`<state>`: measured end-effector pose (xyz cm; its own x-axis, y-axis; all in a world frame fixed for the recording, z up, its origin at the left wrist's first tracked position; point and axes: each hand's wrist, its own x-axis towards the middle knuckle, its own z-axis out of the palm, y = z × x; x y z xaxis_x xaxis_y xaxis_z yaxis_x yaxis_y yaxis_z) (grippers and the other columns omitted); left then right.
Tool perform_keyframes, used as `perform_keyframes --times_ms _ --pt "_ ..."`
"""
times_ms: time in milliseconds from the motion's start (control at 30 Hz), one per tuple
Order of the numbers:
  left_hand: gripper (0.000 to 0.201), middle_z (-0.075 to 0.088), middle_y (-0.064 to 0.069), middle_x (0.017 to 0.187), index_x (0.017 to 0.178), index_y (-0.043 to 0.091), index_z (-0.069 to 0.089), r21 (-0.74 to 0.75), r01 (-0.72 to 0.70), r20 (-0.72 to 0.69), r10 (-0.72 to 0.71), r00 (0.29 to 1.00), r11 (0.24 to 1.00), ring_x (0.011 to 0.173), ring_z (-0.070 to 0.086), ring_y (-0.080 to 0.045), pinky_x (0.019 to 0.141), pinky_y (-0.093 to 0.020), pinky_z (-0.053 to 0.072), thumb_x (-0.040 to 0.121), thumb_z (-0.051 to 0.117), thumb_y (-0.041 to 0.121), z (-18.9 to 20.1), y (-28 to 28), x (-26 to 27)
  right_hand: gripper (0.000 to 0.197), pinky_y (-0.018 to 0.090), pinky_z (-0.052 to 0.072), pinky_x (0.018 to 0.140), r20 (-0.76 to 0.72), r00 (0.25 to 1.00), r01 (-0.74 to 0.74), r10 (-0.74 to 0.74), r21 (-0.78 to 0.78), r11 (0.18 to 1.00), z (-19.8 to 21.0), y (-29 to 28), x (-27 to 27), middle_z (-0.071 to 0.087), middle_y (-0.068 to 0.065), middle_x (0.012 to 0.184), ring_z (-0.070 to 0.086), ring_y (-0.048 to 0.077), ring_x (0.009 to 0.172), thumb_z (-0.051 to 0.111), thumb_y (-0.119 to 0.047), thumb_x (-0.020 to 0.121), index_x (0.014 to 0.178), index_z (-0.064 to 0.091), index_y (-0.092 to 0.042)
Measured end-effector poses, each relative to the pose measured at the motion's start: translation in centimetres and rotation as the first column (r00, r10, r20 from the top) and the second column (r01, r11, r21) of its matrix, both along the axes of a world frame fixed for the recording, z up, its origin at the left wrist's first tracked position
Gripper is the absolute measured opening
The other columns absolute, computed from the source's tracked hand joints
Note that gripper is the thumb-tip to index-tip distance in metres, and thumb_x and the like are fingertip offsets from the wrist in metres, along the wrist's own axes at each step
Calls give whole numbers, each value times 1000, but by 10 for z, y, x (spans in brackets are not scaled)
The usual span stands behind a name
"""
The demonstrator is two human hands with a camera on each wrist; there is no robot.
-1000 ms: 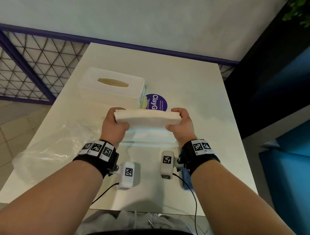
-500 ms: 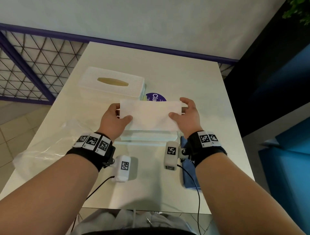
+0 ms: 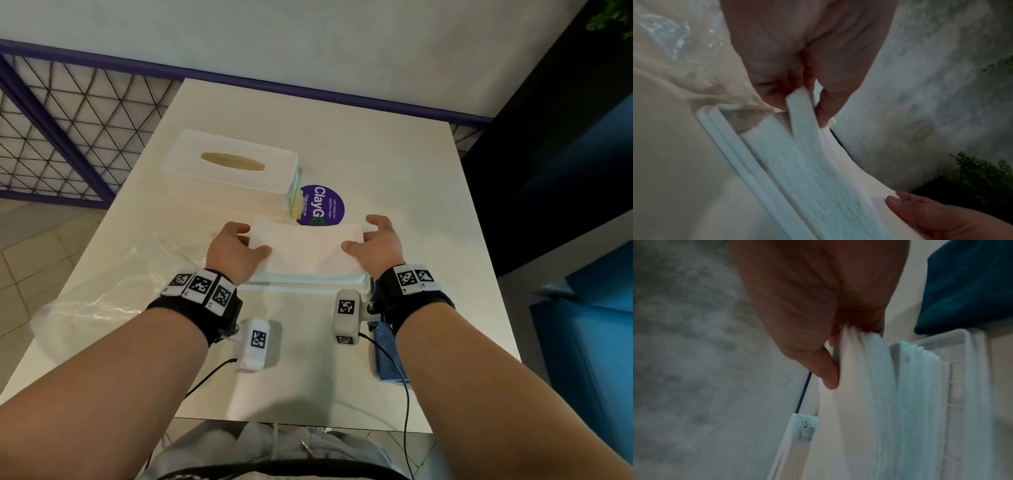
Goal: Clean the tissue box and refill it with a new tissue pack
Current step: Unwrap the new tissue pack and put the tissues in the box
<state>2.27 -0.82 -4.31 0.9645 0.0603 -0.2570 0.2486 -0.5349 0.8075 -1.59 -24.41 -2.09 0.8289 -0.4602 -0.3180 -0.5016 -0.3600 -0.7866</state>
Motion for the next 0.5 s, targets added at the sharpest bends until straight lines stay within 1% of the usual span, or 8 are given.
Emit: perform_keyframes --times_ms 33,67,133,233,333,400,500 --pt "58 61 -3 107 128 11 48 39 5 4 -5 1000 999 90 59 -20 73 -29 48 78 75 25 -1 0 -1 72 29 48 87 -28 999 -32 31 -52 998 -2 0 0 59 8 122 60 22 100 73 -17 78 139 35 -18" --pt "60 60 -5 111 129 10 48 68 10 5 -10 1000 998 91 57 -19 78 -30 47 78 75 26 -3 1 -1 73 28 46 87 -55 997 -64 59 -106 992 -5 0 0 56 9 127 59 22 106 73 -19 78 139 34 -18" --pt "61 59 -8 120 129 9 47 94 14 1 -14 1000 996 93 55 -19 84 -32 47 78 76 28 -5 2 -1 73 27 43 88 -85 992 -107 93 -177 978 -10 0 -1 52 10 131 57 23 113 73 -23 78 139 34 -18" --pt "60 57 -9 122 128 8 47 120 23 -2 -23 1000 993 97 55 -20 83 -29 43 79 75 29 -8 3 -2 73 25 40 85 -102 990 -116 97 -198 973 -14 -2 -3 51 10 132 56 24 115 73 -27 78 139 34 -17" --pt "59 56 -10 121 126 7 47 143 33 12 -35 999 989 93 52 -19 82 -28 41 80 74 32 -11 2 -4 72 25 39 85 -133 986 -127 101 -209 970 -15 -2 -3 51 10 133 56 24 115 72 -29 79 139 35 -17" --pt "59 55 -11 121 126 7 47 141 34 12 -36 999 989 92 52 -19 82 -29 41 81 72 35 -10 4 -6 71 26 41 87 -138 985 -129 101 -215 968 -14 -2 -2 51 11 133 56 24 115 72 -30 79 138 36 -17" --pt "56 55 -11 120 125 9 47 159 38 44 -46 998 987 94 59 -22 85 -35 47 83 68 38 -3 11 -11 66 30 45 91 -104 991 -105 86 -196 975 -3 -1 4 51 10 134 56 23 115 71 -27 80 137 38 -18"
